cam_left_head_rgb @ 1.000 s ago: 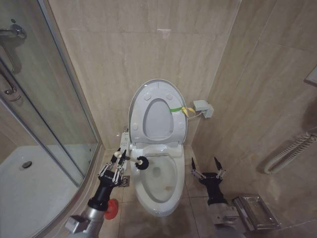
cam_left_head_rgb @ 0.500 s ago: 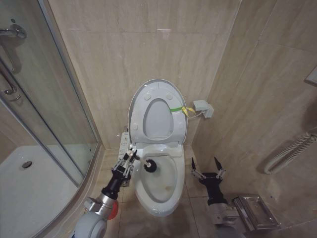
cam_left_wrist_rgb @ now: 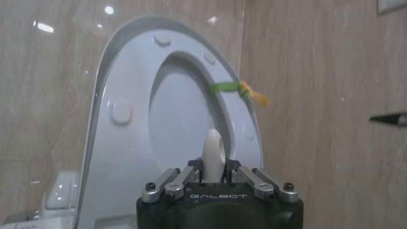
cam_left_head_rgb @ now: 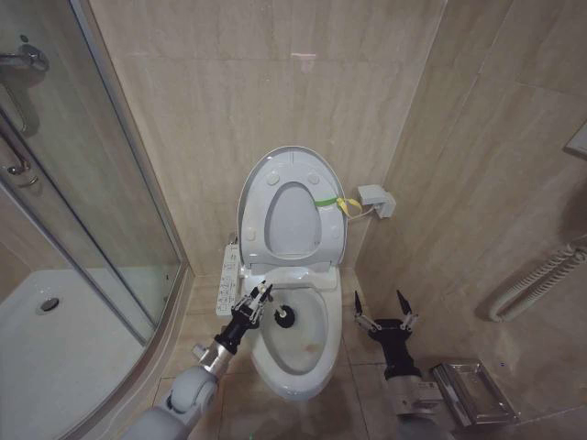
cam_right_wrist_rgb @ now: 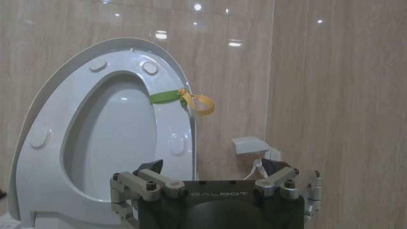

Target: Open the toilet lid, clean the toilet bowl with a toilet brush, close the toilet lid, and flush.

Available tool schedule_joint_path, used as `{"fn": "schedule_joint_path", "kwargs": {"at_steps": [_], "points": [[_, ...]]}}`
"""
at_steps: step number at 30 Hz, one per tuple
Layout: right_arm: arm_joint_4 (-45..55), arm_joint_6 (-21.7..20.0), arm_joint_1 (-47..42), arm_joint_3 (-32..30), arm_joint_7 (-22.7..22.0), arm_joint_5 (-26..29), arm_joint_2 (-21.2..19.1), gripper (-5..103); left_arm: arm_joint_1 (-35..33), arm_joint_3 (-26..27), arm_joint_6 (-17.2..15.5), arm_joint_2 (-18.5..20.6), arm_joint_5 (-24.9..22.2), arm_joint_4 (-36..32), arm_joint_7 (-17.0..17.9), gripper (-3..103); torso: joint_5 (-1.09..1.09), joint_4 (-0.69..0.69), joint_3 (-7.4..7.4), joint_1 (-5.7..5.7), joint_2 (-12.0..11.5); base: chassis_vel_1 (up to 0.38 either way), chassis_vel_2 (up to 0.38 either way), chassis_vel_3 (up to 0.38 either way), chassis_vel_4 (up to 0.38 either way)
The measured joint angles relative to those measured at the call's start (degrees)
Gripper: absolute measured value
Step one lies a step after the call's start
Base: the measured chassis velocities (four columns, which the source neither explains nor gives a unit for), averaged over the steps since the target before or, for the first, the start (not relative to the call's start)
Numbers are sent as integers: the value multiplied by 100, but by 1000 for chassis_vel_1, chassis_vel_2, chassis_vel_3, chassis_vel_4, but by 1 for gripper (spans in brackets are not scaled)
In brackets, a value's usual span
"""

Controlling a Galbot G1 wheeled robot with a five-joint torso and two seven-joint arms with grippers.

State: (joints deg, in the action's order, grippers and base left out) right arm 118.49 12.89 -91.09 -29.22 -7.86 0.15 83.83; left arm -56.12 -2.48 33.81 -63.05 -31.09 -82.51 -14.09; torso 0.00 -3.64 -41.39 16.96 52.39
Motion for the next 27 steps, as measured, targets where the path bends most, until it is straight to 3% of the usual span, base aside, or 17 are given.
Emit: {"fn": "schedule_joint_path", "kwargs": {"at_steps": [3,9,27], "points": [[0,0,0,0,0,0,0,100,351,-181,185,-208,-39,738,-140,22,0,1,0,0,0,0,0,0,0],[0,0,0,0,0,0,0,100,766,-438,423,-483,-101,1532,-433,22,0,0,0,0,1,0,0,0,0],[0,0,0,0,0,0,0,100,1289,-721,750,-944,63,2898,-821,22,1,1,0,0,1,0,0,0,0]]}}
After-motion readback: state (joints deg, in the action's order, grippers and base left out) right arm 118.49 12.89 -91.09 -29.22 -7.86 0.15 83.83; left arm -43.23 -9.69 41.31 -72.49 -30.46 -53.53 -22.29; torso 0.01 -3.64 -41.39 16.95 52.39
